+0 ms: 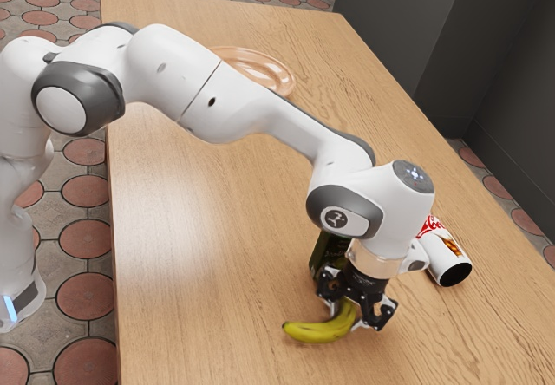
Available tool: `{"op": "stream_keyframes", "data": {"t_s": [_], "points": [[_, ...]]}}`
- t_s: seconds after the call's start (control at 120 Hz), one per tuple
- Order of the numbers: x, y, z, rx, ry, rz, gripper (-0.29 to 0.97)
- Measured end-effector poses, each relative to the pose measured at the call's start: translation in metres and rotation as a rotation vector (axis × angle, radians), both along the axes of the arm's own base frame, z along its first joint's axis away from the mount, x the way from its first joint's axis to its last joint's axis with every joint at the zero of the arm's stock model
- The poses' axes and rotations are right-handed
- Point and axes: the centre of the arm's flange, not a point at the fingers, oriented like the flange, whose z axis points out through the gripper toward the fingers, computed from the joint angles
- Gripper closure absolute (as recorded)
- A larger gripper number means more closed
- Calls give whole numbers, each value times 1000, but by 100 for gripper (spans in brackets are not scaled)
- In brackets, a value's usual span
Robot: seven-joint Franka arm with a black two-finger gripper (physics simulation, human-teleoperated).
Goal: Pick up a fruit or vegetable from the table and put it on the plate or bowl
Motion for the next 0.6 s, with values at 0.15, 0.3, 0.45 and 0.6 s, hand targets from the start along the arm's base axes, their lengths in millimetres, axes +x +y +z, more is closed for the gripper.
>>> {"op": "stream_keyframes", "data": {"t_s": [0.15, 0.3, 0.45, 0.6], "points": [[-10, -24, 2, -26, -10, -52, 51], [-21, -68, 49, -89, -87, -140, 51], [-24, -78, 142, -138, -188, -175, 55], [-36, -60, 237, -166, -267, -173, 55]]}}
